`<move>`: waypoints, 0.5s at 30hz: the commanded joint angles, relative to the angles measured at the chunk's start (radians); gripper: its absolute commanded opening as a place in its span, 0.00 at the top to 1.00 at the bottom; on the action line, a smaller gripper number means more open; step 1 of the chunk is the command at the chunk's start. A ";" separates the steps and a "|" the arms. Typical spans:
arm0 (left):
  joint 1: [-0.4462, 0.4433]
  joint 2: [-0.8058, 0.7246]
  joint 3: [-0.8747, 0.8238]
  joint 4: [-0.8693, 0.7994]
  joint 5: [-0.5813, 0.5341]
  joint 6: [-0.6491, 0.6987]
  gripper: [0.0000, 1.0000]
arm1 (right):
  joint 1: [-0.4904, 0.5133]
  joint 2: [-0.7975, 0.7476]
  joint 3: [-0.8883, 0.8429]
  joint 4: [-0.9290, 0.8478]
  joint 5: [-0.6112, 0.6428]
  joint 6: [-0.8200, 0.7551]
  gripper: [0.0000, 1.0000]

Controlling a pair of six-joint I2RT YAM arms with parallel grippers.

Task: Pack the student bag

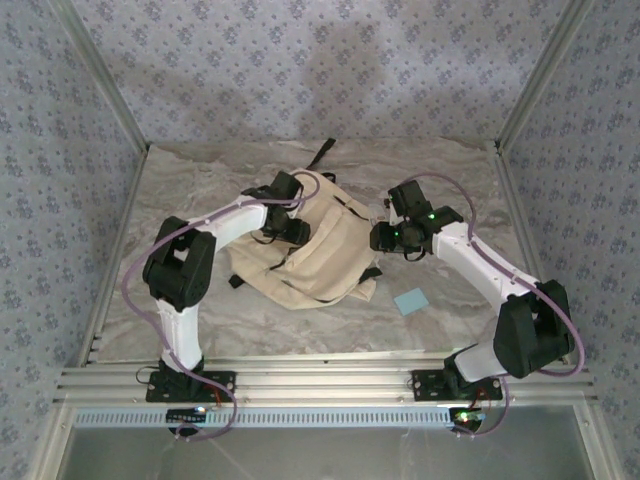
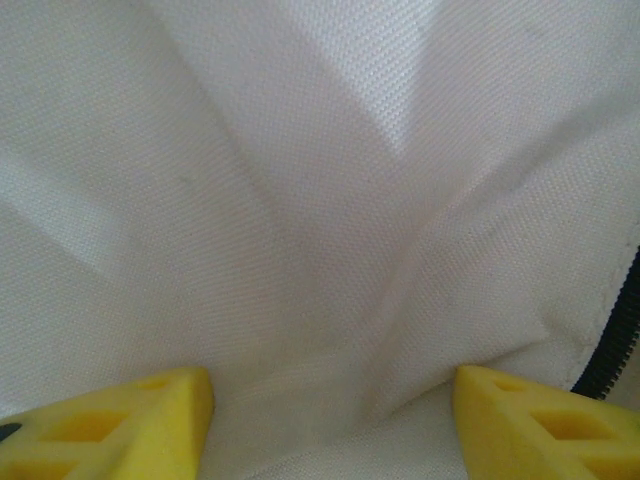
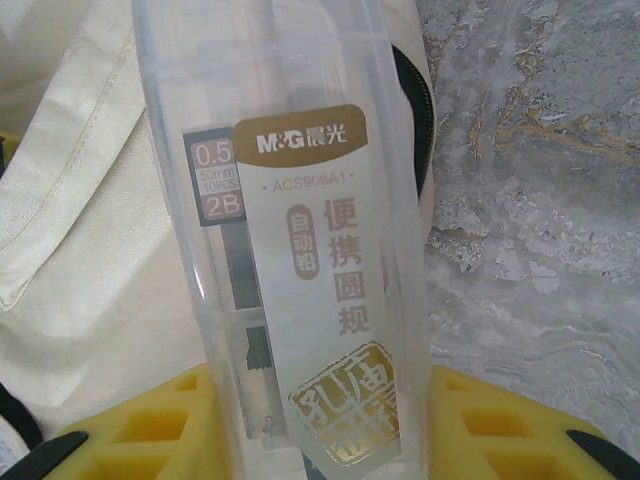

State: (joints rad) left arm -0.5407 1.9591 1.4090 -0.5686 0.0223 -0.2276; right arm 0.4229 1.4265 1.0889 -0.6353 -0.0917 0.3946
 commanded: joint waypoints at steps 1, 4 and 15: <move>-0.021 0.074 -0.033 -0.059 0.003 -0.015 0.46 | -0.007 -0.010 -0.002 0.004 -0.008 -0.001 0.66; -0.025 0.070 -0.026 -0.055 -0.018 -0.020 0.87 | -0.006 -0.011 0.007 0.013 -0.009 0.001 0.66; 0.033 -0.196 0.025 -0.029 0.130 -0.120 1.00 | 0.027 0.018 0.060 0.066 -0.091 0.026 0.67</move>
State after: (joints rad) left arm -0.5224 1.8893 1.4124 -0.5880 0.0456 -0.2993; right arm 0.4324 1.4277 1.1053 -0.6151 -0.1215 0.3996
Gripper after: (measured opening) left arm 0.064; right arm 0.421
